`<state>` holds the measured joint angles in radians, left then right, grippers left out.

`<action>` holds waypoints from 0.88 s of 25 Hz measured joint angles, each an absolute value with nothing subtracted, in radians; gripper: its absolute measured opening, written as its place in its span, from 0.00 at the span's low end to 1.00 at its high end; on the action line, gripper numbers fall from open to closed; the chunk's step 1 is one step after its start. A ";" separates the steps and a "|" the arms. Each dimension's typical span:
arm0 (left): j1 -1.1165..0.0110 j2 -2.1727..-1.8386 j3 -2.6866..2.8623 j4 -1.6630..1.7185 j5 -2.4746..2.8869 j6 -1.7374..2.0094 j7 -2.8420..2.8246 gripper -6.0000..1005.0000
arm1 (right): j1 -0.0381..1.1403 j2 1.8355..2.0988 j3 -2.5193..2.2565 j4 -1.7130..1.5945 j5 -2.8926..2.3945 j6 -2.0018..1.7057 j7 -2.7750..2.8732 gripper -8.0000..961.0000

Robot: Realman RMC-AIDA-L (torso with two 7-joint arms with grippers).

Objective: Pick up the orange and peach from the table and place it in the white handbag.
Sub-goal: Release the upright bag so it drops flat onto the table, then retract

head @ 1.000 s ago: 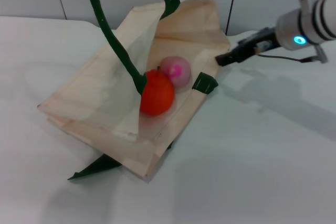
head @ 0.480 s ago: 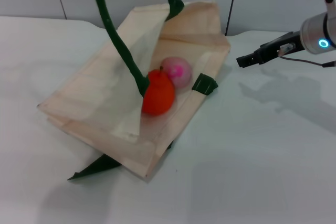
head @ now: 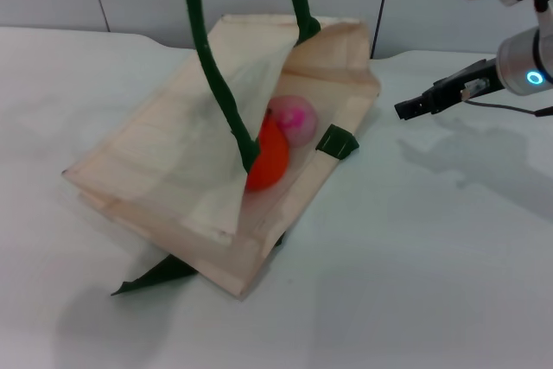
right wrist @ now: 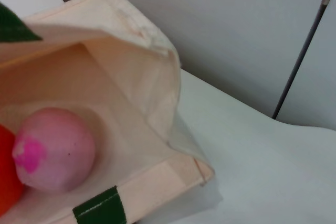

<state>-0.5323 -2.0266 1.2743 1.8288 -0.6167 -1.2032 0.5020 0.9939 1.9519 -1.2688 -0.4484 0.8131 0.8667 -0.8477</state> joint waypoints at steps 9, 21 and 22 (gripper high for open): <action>-0.537 -2.027 1.264 1.795 -0.731 -1.182 0.583 0.64 | 1.000 1.956 -1.268 -0.448 0.802 0.869 -0.839 0.87; -0.541 -2.026 1.220 1.675 -0.981 -1.179 0.750 0.63 | 0.994 1.953 -1.268 -0.446 0.802 0.870 -0.836 0.87; -0.542 -2.026 1.217 1.666 -0.991 -1.179 0.757 0.63 | 0.994 1.953 -1.268 -0.446 0.802 0.870 -0.836 0.87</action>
<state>-0.5418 -2.0259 1.2171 1.6660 -0.9908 -1.1787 0.7573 0.9943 1.9530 -1.2685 -0.4463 0.8020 0.8698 -0.8360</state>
